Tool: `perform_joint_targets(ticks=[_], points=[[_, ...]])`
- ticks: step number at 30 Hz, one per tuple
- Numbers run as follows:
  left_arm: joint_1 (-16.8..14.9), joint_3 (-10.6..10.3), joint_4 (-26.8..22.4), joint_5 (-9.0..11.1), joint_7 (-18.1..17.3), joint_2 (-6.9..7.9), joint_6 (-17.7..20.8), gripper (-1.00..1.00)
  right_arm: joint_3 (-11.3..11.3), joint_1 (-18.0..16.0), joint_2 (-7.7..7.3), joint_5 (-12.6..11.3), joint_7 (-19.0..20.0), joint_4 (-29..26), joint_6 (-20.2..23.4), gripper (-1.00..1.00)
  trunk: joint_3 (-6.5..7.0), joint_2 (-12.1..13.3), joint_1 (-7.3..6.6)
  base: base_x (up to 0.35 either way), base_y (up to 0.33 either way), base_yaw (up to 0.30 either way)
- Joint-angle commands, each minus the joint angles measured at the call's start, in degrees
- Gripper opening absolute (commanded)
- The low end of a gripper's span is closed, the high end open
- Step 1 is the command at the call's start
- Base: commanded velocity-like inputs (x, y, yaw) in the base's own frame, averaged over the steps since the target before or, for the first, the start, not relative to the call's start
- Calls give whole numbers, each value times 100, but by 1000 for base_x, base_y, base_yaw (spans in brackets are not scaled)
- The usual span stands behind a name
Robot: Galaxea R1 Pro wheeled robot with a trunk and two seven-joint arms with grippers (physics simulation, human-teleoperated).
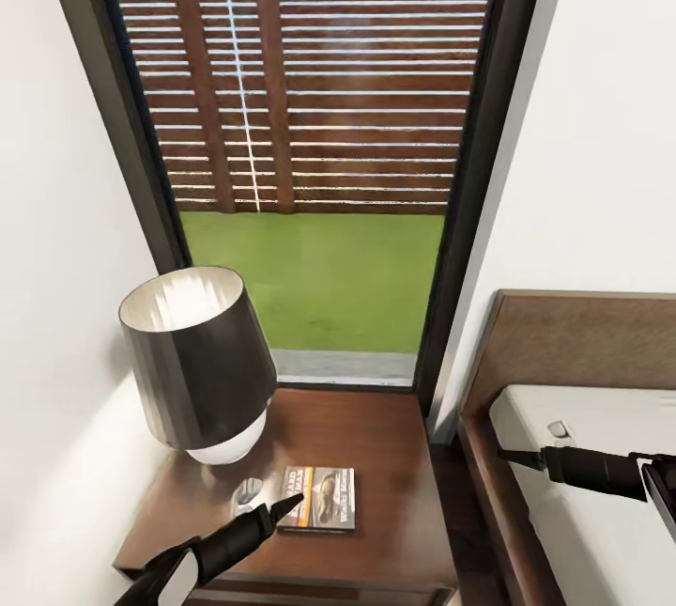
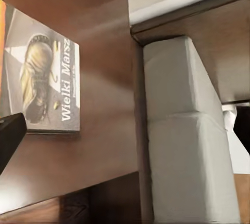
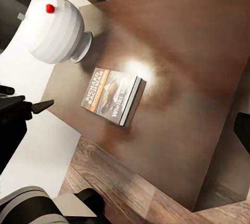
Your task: In the bedroom, move the book from the bed onto either nightstand, and place the two sandals side by side next to the bed.
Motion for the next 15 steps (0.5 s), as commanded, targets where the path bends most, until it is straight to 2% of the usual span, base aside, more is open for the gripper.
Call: perform_joint_targets(ticks=[1,2,5,9,15], points=[[-2,-14,1,18,-17,-2,44,100,-24,-6,5,60,48,-6,55,100,13,39,-23,0,0,0],[0,-104,4,14,-18,6,21,100,-20,-5,5,60,47,-6,55,100,31,79,-45,0,0,0],[1,-184,7,13,-23,76,3,100,-22,-2,5,60,47,-6,55,100,85,200,-111,0,0,0],[1,-220,13,22,-62,160,-2,100,-17,-2,5,60,50,-6,55,100,85,200,-111,0,0,0],[1,-227,21,15,-181,169,-4,100,-1,-6,5,61,50,-6,55,100,85,200,-111,0,0,0]])
